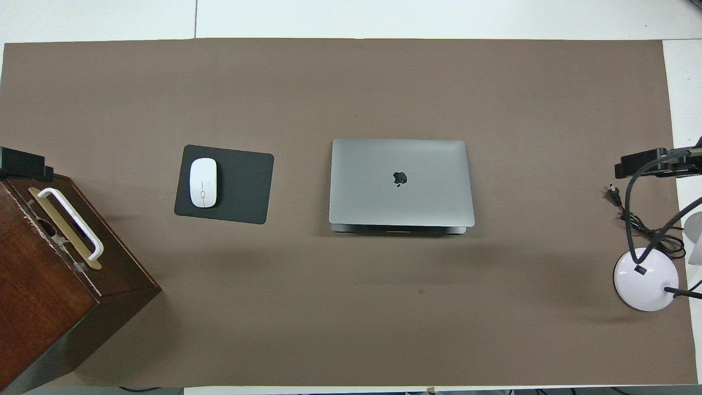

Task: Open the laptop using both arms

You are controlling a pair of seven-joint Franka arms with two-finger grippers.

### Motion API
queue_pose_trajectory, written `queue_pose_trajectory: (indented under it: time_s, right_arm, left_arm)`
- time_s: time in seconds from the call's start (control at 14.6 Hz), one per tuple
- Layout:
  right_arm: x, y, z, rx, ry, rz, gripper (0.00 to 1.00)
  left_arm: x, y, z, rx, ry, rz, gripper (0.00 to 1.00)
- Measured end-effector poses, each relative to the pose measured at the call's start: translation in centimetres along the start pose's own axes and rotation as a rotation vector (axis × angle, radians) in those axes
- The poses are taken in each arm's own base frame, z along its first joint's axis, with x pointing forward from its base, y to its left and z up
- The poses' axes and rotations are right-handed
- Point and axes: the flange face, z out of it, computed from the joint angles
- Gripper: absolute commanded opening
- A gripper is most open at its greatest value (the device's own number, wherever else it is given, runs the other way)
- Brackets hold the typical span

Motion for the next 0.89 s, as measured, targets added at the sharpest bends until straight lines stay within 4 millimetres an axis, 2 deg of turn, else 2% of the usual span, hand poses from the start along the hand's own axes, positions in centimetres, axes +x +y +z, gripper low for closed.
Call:
queue_pose_trajectory:
  time_s: [0.14,0.41,0.89]
  right_arm:
    - [0.1,-0.7,0.2,0.001,-0.003,-0.006,1.0]
    - [0.0,0.2,0.3,0.001,-0.005,0.009,1.0]
    - [-0.1,0.4,0.6,0.001,-0.016,0.014,1.0]
  left_arm:
    - [0.0,0.0,0.0,0.0,0.0,0.0,1.0]
    - [0.0,0.0,0.0,-0.002,0.0,0.0,1.0]
    - [0.1,0.1,0.0,-0.01,0.006,-0.003,1.0]
